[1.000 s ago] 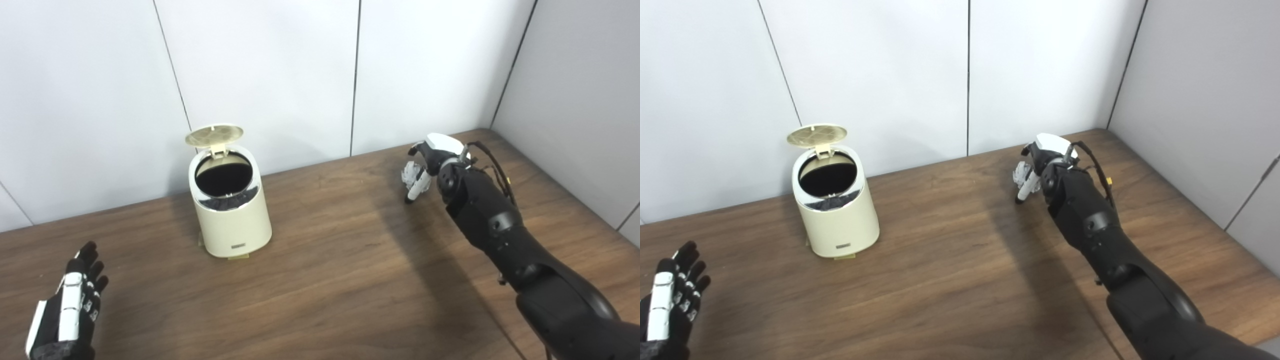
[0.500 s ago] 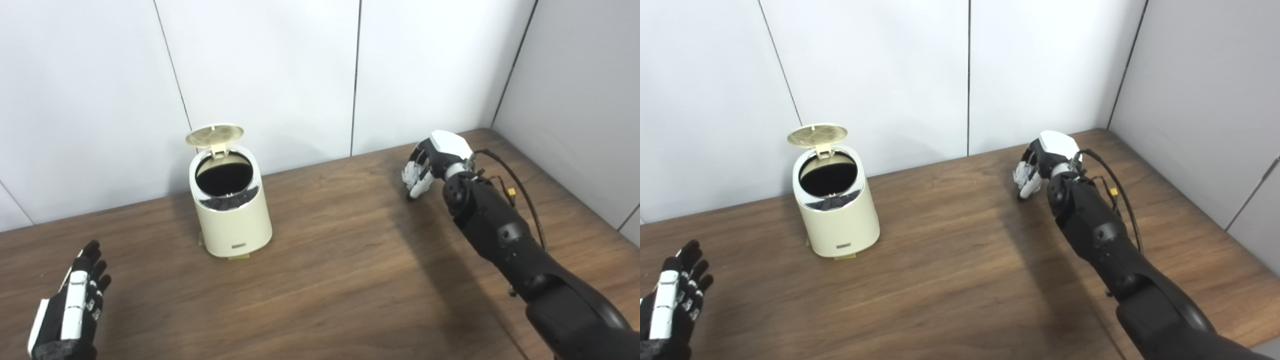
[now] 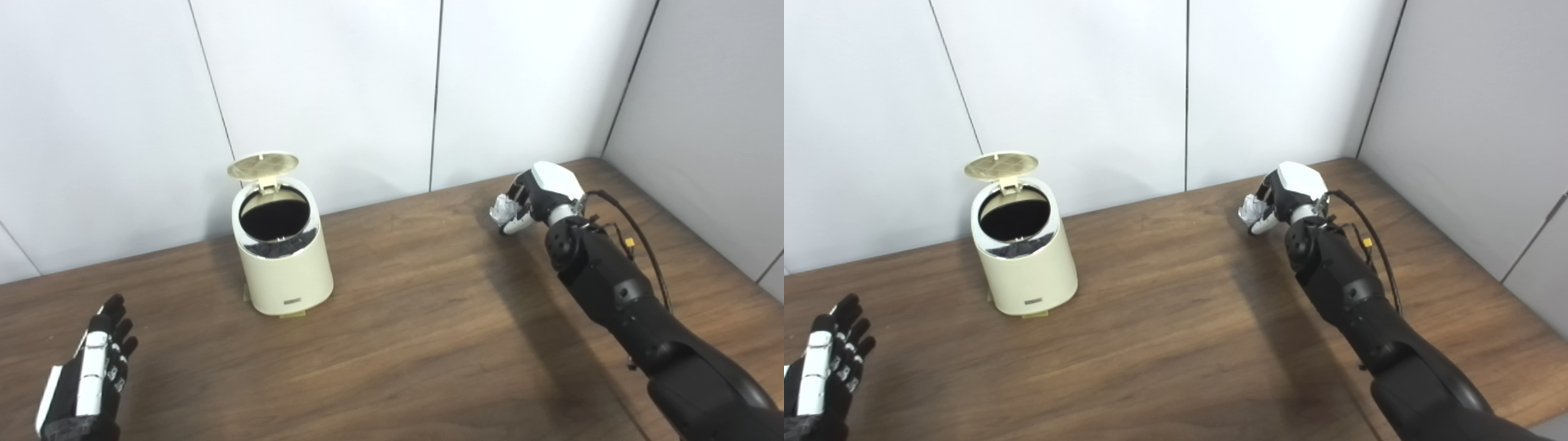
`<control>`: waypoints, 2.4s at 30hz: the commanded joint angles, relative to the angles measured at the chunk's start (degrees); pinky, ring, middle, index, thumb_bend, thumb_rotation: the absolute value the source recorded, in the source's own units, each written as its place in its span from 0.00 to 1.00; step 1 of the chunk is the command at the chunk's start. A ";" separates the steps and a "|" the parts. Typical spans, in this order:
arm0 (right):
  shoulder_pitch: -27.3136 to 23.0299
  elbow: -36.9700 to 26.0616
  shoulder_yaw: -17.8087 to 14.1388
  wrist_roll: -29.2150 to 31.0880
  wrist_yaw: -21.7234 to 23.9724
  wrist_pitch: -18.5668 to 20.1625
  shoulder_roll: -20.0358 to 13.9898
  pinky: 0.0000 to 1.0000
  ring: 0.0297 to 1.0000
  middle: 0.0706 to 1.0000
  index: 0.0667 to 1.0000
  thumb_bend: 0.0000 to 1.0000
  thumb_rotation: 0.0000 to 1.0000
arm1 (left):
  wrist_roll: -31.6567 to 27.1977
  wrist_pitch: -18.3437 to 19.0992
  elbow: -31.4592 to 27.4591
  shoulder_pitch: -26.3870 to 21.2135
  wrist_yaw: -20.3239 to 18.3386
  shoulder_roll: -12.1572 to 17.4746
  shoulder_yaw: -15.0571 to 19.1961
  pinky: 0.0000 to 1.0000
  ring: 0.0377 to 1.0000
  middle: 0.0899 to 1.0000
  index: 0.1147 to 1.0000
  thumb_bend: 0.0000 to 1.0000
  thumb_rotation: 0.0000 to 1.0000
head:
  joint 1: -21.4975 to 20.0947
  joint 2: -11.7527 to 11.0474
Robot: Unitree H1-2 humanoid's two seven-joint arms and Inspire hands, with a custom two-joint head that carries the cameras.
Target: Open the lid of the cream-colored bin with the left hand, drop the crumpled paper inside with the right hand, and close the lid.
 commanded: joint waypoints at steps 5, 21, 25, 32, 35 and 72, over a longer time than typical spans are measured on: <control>-1.21 -5.75 -0.29 -0.36 -3.75 -3.45 -2.15 0.47 0.42 0.51 0.45 0.51 0.00 | 0.02 -1.84 -1.66 -1.04 0.31 0.28 -0.07 1.00 1.00 1.00 1.00 0.59 0.87 | 2.26 -0.50; 3.04 -34.52 1.47 -3.37 0.86 -3.42 4.02 0.41 0.37 0.47 0.47 0.52 0.00 | 1.35 -6.65 3.04 0.56 0.43 -1.65 -2.23 1.00 1.00 1.00 1.00 0.61 0.83 | 14.83 -3.40; 2.46 -40.55 3.03 -4.64 3.73 -2.70 7.35 0.44 0.37 0.46 0.47 0.52 0.00 | 1.74 -6.91 3.15 0.93 0.33 -1.88 -2.79 1.00 1.00 1.00 1.00 0.61 0.83 | 16.31 -3.91; 0.79 -42.71 5.23 -5.90 4.15 -5.93 13.12 0.44 0.36 0.47 0.48 0.52 0.00 | 4.11 -7.17 3.51 1.60 1.25 -2.56 -4.16 1.00 1.00 1.00 1.00 0.58 0.86 | 20.77 -5.10; 0.46 -41.19 5.49 -5.91 3.15 -7.46 15.42 0.48 0.36 0.47 0.48 0.51 0.00 | 4.67 -7.46 3.76 1.91 1.43 -2.85 -4.75 1.00 1.00 1.00 1.00 0.58 0.86 | 22.04 -5.46; -9.62 -14.52 6.00 -3.28 -12.79 -17.48 26.63 0.34 0.36 0.47 0.49 0.50 0.00 | 6.73 -10.05 4.79 2.92 2.58 -4.60 -6.59 0.99 0.98 0.97 1.00 0.57 0.82 | 24.42 -6.71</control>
